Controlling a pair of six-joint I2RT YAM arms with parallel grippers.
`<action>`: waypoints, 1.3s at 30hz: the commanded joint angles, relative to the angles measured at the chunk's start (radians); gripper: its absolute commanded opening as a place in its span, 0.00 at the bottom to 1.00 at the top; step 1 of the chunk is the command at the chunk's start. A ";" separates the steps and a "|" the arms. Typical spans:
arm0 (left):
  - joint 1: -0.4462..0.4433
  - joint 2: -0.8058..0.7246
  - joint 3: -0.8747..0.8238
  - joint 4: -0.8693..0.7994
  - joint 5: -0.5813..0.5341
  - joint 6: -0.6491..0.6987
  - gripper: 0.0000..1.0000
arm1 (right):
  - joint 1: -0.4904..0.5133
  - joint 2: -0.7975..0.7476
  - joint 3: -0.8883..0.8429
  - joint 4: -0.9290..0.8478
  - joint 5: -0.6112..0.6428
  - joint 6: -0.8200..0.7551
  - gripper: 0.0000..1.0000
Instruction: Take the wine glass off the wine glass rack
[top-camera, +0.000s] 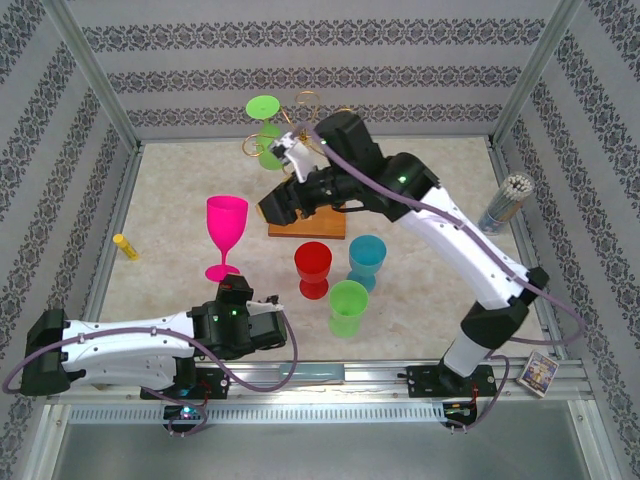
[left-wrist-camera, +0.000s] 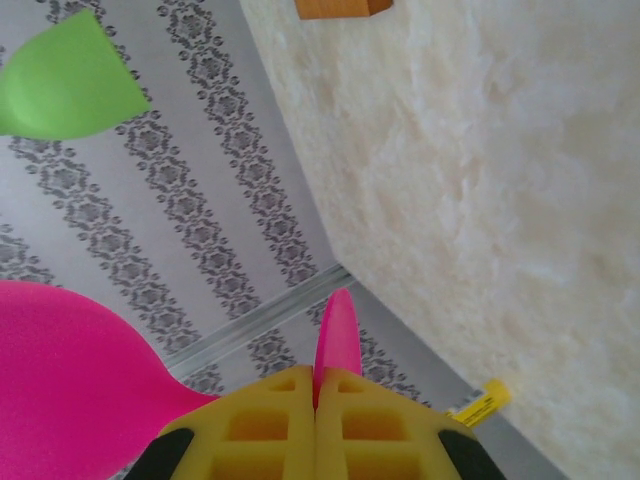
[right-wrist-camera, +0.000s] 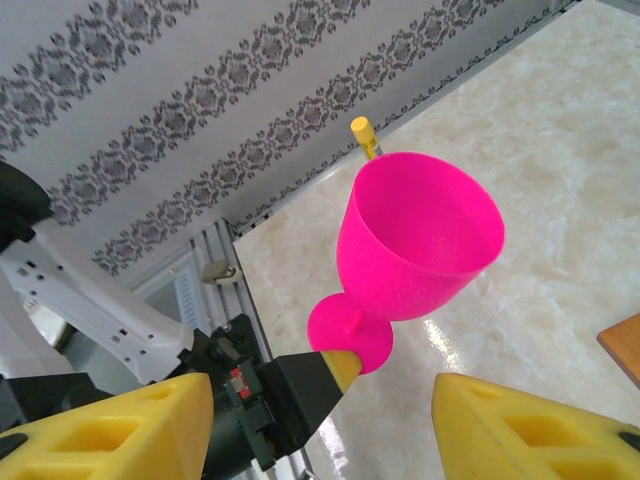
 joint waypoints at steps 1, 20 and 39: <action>-0.021 -0.009 -0.047 0.033 -0.130 0.108 0.00 | 0.030 0.059 0.081 -0.062 0.042 -0.090 0.63; -0.028 -0.105 -0.255 0.529 -0.273 0.566 0.00 | 0.112 0.387 0.475 -0.207 0.062 -0.144 0.70; -0.028 -0.114 -0.298 0.732 -0.274 0.726 0.00 | 0.128 0.406 0.463 -0.224 0.058 -0.152 0.37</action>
